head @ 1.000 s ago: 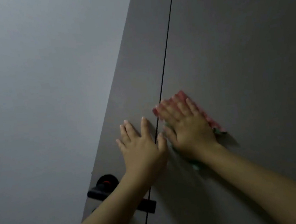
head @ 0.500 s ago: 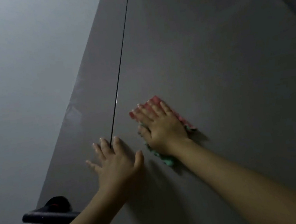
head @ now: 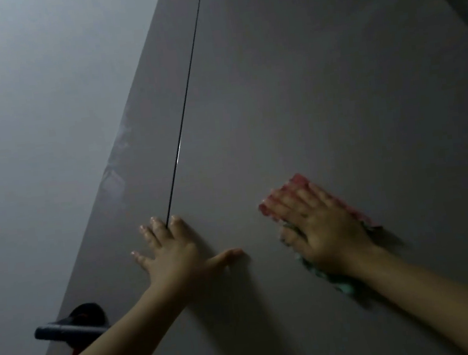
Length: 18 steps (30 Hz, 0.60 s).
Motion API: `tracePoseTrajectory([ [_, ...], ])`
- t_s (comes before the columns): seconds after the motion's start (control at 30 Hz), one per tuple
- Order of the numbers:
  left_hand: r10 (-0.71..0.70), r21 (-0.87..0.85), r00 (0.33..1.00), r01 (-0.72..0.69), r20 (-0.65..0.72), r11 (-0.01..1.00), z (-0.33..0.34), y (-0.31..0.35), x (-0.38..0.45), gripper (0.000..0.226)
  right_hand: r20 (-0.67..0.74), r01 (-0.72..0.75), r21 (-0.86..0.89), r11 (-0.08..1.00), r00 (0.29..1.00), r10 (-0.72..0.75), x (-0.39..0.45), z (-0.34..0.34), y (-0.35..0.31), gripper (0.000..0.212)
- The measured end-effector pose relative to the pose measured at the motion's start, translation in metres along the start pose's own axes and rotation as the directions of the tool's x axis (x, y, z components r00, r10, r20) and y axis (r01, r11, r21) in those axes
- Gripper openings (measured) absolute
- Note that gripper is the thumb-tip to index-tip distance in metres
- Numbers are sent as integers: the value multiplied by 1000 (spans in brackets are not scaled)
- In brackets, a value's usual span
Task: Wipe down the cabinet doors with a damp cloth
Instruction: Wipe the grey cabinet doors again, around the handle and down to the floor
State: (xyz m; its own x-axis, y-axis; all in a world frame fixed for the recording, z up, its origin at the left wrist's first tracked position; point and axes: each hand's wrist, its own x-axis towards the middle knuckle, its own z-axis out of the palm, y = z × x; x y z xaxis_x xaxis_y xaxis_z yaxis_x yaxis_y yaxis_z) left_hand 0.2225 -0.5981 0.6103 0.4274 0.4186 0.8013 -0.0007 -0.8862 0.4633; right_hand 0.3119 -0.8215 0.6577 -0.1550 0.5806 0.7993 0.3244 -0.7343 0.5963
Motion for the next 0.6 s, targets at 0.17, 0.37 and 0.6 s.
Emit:
tracePoseTrajectory([
  [0.17,75,8,995,-75,-60,997,10,19,-21,104,-100,-518,-29,855,853,513,20,-9,68,68],
  [0.37,231,-37,971,-233,-58,972,37,105,-37,79,-60,-125,8,992,990,125,-68,-2,2,52],
  [0.6,491,-130,842,-525,-225,841,80,184,-42,67,-91,-502,-70,862,864,496,-66,-28,140,68],
])
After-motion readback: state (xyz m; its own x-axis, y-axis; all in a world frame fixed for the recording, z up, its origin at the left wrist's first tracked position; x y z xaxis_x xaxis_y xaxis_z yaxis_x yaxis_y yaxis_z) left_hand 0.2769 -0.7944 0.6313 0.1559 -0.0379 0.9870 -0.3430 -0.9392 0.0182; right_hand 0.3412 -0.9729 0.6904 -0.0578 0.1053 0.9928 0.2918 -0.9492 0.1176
